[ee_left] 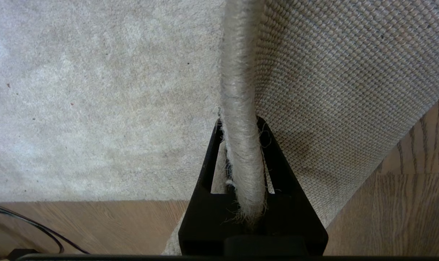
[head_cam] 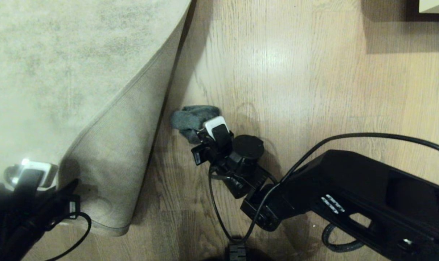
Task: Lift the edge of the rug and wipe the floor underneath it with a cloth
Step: Wipe the floor under the carpet with a rag
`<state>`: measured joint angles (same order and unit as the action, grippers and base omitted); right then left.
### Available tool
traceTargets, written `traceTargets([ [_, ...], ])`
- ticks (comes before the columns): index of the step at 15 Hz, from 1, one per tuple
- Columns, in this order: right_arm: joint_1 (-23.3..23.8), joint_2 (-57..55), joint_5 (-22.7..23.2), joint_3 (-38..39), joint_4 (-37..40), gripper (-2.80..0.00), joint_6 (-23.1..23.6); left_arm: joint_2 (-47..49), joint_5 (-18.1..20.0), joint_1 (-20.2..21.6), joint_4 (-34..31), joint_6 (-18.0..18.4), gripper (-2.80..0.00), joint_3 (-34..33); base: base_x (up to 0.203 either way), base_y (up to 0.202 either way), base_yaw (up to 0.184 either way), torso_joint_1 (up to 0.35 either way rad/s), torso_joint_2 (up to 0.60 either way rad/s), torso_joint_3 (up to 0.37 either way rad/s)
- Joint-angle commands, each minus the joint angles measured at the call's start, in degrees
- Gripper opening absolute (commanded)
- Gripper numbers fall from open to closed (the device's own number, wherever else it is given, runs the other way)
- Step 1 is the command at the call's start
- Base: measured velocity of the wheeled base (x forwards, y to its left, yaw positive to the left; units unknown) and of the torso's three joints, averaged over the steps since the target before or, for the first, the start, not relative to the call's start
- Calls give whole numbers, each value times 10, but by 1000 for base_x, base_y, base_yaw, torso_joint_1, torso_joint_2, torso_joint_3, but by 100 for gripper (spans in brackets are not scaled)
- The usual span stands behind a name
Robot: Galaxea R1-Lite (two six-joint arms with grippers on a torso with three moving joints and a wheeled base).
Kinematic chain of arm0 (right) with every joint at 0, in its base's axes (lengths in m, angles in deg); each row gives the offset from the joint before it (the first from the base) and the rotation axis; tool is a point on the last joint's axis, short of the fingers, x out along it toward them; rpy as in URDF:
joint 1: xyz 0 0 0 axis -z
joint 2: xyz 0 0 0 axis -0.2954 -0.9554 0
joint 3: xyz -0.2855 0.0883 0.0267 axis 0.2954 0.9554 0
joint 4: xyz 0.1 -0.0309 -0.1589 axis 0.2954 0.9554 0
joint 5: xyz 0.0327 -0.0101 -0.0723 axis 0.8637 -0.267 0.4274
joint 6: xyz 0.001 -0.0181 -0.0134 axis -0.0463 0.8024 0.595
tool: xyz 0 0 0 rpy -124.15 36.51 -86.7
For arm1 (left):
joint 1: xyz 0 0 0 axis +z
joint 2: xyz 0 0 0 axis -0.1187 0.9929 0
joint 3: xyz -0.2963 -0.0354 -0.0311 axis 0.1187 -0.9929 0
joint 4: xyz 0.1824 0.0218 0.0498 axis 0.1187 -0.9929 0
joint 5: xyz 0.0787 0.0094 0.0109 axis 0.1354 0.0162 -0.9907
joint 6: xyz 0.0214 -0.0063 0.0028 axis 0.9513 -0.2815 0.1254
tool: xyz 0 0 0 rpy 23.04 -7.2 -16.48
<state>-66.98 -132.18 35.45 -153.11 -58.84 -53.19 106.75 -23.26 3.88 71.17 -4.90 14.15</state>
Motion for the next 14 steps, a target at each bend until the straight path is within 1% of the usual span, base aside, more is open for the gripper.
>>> traceTargets([
  [1,-11,52,0,68,-9,-280,1,1,1,-1,27,1,-280,0,0,0,0,0,0,0],
  [4,-46,83,0,159,-32,-280,1,2,1,-1,27,1,-280,0,0,0,0,0,0,0],
  [7,-92,81,1,223,-63,-280,0,3,2,0,27,1,-280,0,0,0,0,0,0,0],
  [9,-110,56,1,236,-77,-280,-1,3,2,-1,27,1,-280,0,0,0,0,0,0,0],
  [14,-115,-6,2,228,-77,-280,-2,3,1,0,27,0,-280,0,0,0,0,0,0,0],
])
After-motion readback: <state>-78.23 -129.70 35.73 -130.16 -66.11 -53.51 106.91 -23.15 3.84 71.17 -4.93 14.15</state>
